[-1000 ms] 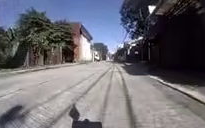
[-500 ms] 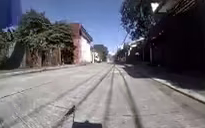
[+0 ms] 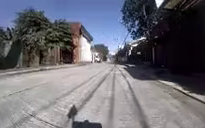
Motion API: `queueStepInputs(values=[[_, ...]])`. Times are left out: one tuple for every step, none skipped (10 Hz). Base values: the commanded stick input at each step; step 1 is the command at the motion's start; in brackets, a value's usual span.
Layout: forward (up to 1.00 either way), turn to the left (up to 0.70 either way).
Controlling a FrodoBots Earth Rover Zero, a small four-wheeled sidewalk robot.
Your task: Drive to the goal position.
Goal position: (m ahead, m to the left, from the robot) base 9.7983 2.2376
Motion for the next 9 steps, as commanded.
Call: queueStepInputs(values=[[0.85, 0.0], [0.85, 0.0], [0.85, 0.0], [0.85, 0.0], [0.85, 0.0], [0.85, 0.0], [0.85, 0.0], [0.85, 0.0], [0.85, 0.0]])
